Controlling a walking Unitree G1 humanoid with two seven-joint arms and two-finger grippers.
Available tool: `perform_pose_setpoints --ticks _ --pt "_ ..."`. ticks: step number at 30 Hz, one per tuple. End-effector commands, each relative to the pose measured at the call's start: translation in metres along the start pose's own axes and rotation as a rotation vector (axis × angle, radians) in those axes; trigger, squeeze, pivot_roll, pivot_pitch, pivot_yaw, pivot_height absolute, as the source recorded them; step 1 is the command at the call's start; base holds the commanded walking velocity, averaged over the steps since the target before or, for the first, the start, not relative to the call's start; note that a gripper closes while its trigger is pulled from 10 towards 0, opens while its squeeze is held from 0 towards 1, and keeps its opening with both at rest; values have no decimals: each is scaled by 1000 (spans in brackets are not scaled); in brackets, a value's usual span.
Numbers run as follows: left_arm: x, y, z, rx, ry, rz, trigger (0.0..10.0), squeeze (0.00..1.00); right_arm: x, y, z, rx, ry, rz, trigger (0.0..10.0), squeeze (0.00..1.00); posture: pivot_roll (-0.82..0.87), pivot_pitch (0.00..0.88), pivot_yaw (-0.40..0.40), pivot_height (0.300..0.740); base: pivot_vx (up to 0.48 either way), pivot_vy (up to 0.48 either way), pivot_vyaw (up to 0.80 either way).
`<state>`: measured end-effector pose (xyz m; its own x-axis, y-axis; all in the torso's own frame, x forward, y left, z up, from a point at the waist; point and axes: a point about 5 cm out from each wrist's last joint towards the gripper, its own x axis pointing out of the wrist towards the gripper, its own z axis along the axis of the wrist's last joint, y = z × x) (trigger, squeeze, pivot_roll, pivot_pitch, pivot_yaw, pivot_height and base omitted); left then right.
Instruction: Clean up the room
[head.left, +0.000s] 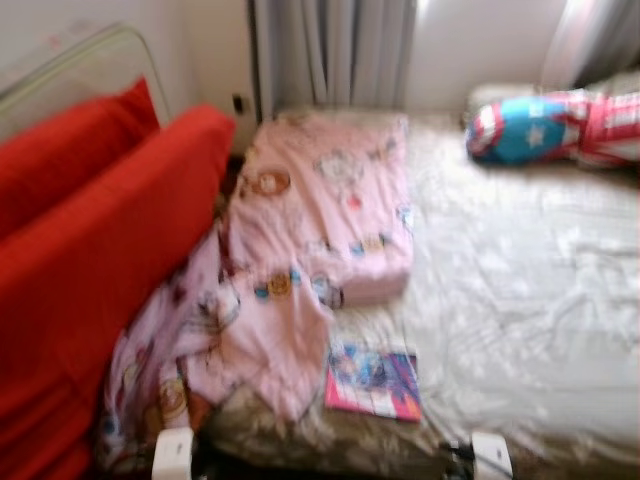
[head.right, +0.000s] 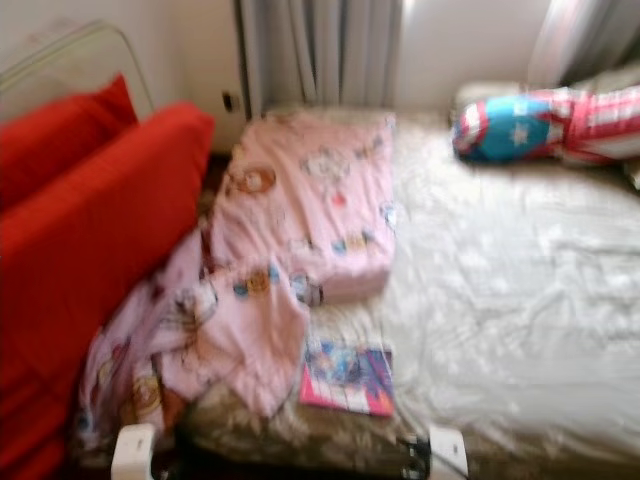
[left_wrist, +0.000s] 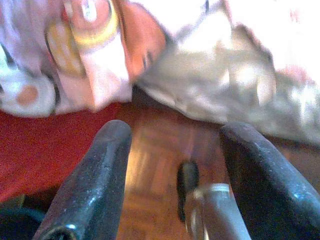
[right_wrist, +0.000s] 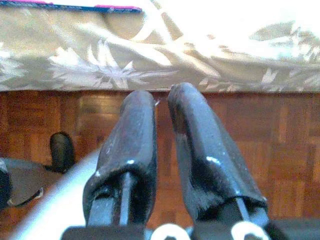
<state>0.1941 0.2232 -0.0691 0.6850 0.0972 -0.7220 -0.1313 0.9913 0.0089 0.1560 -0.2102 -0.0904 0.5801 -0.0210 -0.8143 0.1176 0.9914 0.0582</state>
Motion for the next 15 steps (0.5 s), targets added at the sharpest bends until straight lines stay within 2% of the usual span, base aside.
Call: perform_pose_setpoints --ticks 1,2,4,7,9,10,12,14,15 --pt "-2 -5 -11 -20 31 -14 10000 0 0 2 -3 -4 12 -5 10000 0 0 7 3 740 0 0 800" --pt "-2 -5 -11 -20 31 -14 10000 0 0 2 -3 -4 12 -5 10000 0 0 7 3 740 0 0 800" --pt "-2 -6 -10 -19 25 -24 10000 0 4 34 -4 -30 10 35 10000 0 -6 3 0 740 0 0 731" --pt "-1 -9 -6 -39 6 -36 10000 0 7 47 4 -17 -32 65 10000 0 -15 2 -3 740 0 0 0" --pt "2 -14 6 -49 -44 -63 10000 0 8 59 15 -32 -84 103 10000 0 -17 1 -3 740 0 0 0" --pt "2 -14 6 -49 -44 -63 10000 0 8 59 15 -32 -84 103 10000 0 -17 1 -3 740 0 0 0" --pt "5 -24 26 -37 -138 -124 10000 0 9 69 31 -40 -171 146 10000 0 -24 5 -12 740 0 0 0" --pt "6 -26 32 -35 -173 -138 10000 0 9 67 38 -42 -208 158 10000 0 -22 6 -13 740 0 0 0" --pt "6 -28 43 -48 -230 -156 10000 0 9 69 51 -56 -274 177 10000 0 -24 8 -16 740 0 0 0"
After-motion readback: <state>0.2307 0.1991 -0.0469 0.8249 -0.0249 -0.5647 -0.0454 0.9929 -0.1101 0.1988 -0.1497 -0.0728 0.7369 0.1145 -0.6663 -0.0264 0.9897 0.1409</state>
